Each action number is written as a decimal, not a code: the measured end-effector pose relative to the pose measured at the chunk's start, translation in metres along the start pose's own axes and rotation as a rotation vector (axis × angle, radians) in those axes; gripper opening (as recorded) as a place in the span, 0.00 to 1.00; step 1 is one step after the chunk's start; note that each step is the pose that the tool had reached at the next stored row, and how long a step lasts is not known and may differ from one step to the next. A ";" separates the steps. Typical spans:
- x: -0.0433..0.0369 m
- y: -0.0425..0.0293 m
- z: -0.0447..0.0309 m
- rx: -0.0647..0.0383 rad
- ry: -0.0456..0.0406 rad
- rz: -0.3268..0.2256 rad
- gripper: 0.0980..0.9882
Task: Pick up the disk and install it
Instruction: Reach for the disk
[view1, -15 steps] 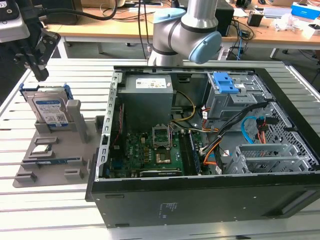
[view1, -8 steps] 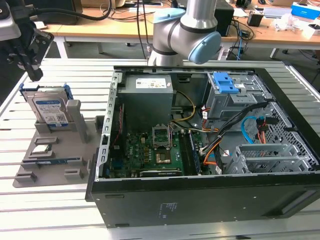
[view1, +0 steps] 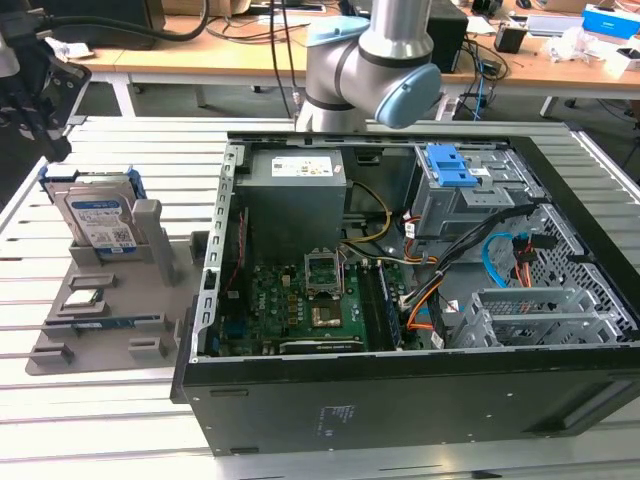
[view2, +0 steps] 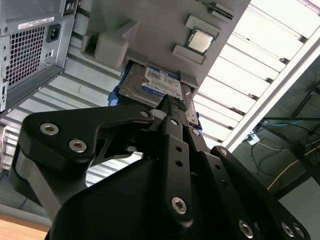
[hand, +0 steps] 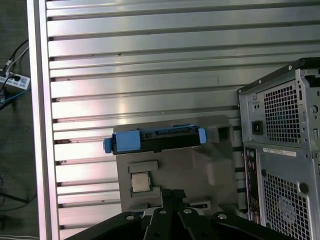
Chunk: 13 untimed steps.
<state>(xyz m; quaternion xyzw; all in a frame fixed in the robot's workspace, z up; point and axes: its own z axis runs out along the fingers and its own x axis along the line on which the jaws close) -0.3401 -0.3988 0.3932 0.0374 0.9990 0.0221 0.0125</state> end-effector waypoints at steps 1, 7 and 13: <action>0.0018 -0.0001 0.0000 0.000 0.0000 0.000 0.01; 0.0114 0.0004 -0.0002 0.000 0.0000 0.000 0.01; 0.0272 0.0005 -0.0004 0.000 0.0000 0.000 0.01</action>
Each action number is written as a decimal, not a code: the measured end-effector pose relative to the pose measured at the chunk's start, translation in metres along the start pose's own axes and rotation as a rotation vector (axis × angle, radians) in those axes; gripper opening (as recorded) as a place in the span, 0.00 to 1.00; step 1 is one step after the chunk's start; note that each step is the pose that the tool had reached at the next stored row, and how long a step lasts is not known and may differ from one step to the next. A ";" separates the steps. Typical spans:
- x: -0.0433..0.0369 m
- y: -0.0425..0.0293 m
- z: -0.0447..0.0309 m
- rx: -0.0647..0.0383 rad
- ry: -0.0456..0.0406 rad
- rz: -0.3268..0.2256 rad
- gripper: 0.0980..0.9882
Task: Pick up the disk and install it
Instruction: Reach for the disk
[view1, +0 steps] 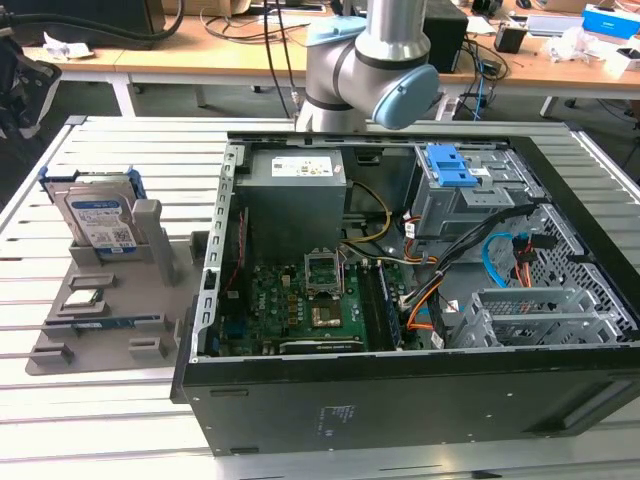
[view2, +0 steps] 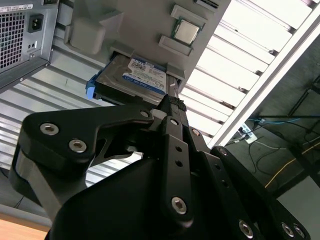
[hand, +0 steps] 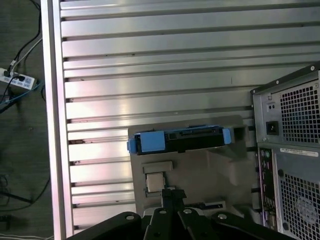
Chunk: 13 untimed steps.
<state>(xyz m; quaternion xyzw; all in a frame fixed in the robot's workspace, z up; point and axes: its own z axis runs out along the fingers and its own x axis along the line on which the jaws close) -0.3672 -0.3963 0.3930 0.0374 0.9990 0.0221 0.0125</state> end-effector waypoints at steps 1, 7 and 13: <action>0.0019 0.0000 -0.0001 0.000 0.0000 0.000 0.01; 0.0136 -0.0002 -0.0003 0.000 0.0000 0.000 0.01; 0.0278 -0.0007 -0.0006 0.000 0.0000 0.000 0.01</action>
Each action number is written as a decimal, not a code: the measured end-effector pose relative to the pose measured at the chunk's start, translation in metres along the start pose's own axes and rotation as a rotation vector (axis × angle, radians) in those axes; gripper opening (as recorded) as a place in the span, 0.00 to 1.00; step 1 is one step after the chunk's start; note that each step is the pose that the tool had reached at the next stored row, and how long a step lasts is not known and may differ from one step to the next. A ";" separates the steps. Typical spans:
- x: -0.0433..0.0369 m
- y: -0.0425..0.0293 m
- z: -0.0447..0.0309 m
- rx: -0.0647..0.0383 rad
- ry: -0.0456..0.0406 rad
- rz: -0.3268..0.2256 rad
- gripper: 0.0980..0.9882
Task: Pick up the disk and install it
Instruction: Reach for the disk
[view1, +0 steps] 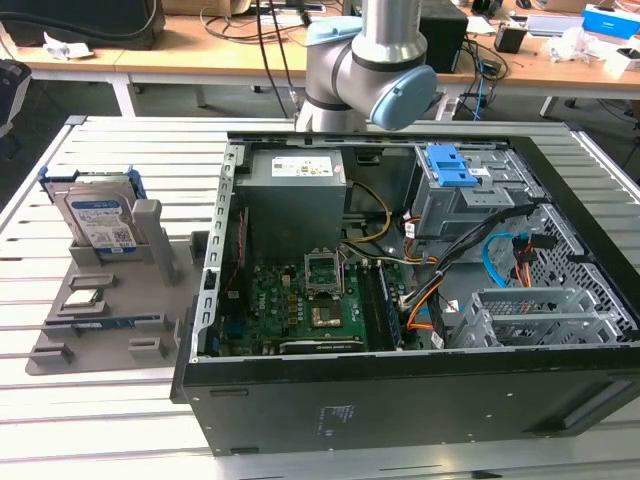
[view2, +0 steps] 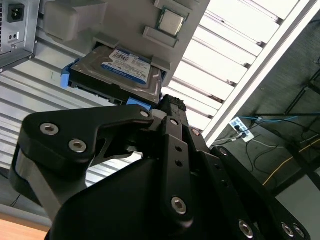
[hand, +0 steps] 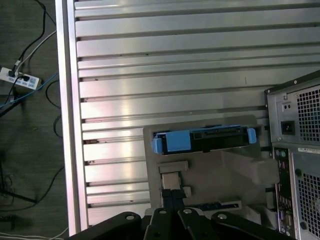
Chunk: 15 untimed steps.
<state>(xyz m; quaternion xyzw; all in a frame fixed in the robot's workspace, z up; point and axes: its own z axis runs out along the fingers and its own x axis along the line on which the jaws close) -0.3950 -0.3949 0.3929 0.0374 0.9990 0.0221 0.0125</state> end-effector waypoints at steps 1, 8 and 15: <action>0.0013 0.0000 -0.0001 0.000 0.0000 0.000 0.01; 0.0134 -0.0005 -0.0003 0.000 0.0000 0.000 0.01; 0.0250 -0.0012 -0.0005 0.000 0.0000 0.000 0.01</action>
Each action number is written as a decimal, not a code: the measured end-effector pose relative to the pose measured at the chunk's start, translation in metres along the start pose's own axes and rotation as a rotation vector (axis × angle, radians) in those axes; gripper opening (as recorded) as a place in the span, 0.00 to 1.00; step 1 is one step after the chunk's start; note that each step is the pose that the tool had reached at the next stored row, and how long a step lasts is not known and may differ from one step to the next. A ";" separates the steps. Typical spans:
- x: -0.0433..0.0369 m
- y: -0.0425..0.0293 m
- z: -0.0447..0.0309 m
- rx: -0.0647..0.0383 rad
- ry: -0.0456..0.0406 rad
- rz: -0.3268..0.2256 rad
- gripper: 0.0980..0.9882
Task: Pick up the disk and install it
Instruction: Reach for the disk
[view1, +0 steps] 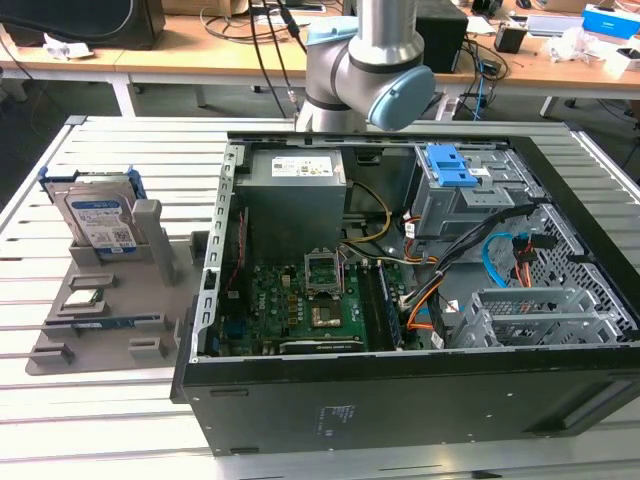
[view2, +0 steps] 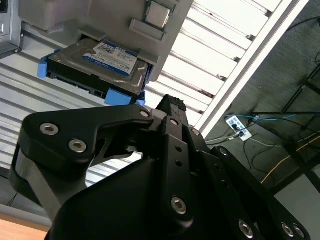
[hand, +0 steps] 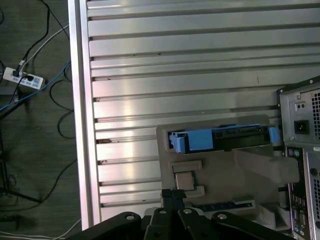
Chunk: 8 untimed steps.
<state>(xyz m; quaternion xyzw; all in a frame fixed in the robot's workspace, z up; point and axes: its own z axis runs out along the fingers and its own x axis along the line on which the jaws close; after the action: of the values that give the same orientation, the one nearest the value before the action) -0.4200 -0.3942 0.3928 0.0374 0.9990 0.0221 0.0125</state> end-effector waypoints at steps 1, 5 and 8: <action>0.0029 -0.0002 -0.0001 0.000 0.0001 0.000 0.01; 0.0091 -0.0005 -0.0002 0.000 0.0000 0.000 0.01; 0.0138 -0.0008 -0.0003 0.000 0.0000 0.000 0.01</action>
<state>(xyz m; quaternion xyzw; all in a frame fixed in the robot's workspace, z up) -0.4338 -0.3939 0.3927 0.0374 0.9990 0.0221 0.0125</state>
